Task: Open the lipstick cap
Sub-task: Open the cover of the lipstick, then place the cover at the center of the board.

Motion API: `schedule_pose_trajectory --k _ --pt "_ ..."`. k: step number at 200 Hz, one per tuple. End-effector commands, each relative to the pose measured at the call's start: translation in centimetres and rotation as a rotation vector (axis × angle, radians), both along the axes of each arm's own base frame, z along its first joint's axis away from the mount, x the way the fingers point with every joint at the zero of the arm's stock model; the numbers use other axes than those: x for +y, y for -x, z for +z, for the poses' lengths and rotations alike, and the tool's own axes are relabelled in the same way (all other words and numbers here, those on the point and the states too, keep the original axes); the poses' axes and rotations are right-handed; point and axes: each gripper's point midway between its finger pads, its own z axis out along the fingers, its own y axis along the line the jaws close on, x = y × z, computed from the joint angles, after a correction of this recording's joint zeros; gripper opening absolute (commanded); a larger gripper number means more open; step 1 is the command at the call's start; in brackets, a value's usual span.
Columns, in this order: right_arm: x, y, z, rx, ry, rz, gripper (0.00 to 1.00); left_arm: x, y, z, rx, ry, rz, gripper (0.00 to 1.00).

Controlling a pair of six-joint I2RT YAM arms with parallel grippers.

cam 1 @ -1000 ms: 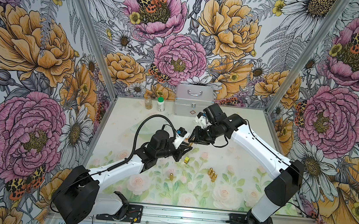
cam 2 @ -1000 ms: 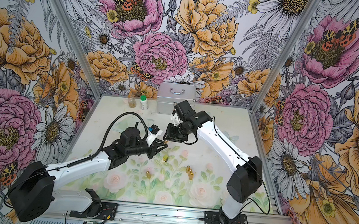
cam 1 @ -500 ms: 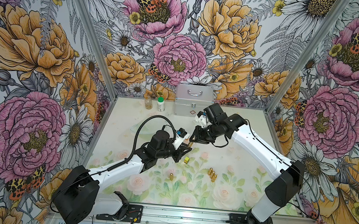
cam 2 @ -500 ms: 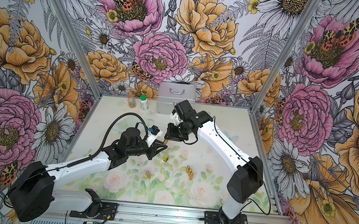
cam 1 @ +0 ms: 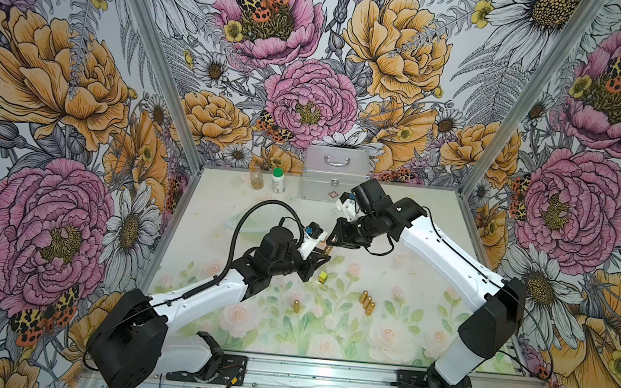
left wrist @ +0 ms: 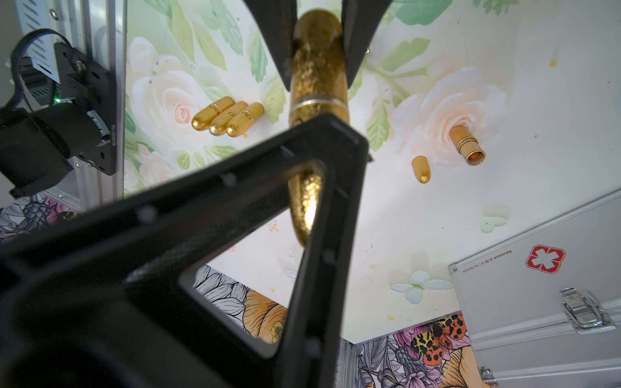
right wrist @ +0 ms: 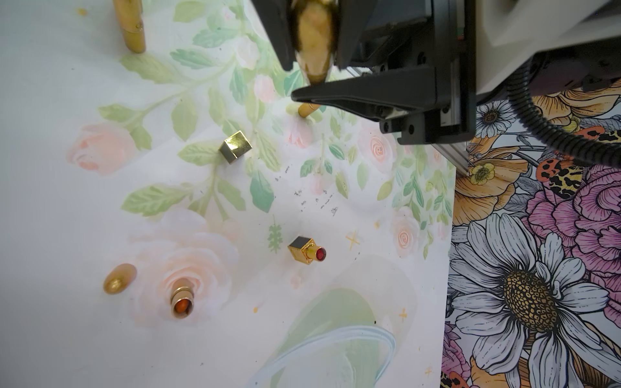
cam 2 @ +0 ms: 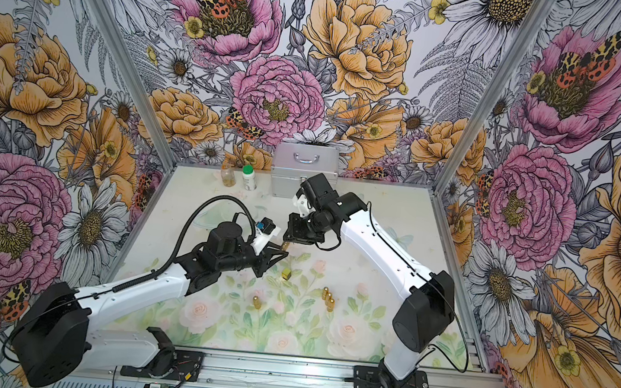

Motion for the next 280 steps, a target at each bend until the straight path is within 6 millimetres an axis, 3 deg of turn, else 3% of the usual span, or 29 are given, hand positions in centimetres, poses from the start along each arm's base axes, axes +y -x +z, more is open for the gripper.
schedule_pose_trajectory --k 1,47,131,200,216,243,280 --pt "-0.5 -1.0 3.5 -0.092 -0.049 -0.042 0.16 1.1 0.0 -0.5 -0.025 -0.040 0.058 0.00" --pt "-1.4 -1.5 5.8 -0.112 -0.097 -0.097 0.15 1.7 0.1 -1.0 -0.028 -0.052 0.088 0.00" --pt "-2.3 -1.7 7.6 -0.117 -0.153 -0.149 0.13 2.1 0.1 -0.7 -0.039 -0.028 0.114 0.00" --pt "-1.6 -2.0 9.0 -0.165 -0.229 -0.120 0.13 2.7 1.1 0.7 0.025 0.155 0.081 0.00" --pt "-3.2 -3.1 6.5 -0.172 -0.149 -0.157 0.13 3.2 1.3 1.0 0.011 0.161 0.091 0.00" --pt "-6.9 -5.0 -0.4 -0.154 0.075 -0.262 0.13 4.0 1.6 1.1 -0.006 0.154 0.115 0.00" --pt "-9.7 -7.9 -7.0 -0.202 0.332 -0.348 0.13 4.5 1.6 0.6 -0.003 0.130 0.138 0.00"
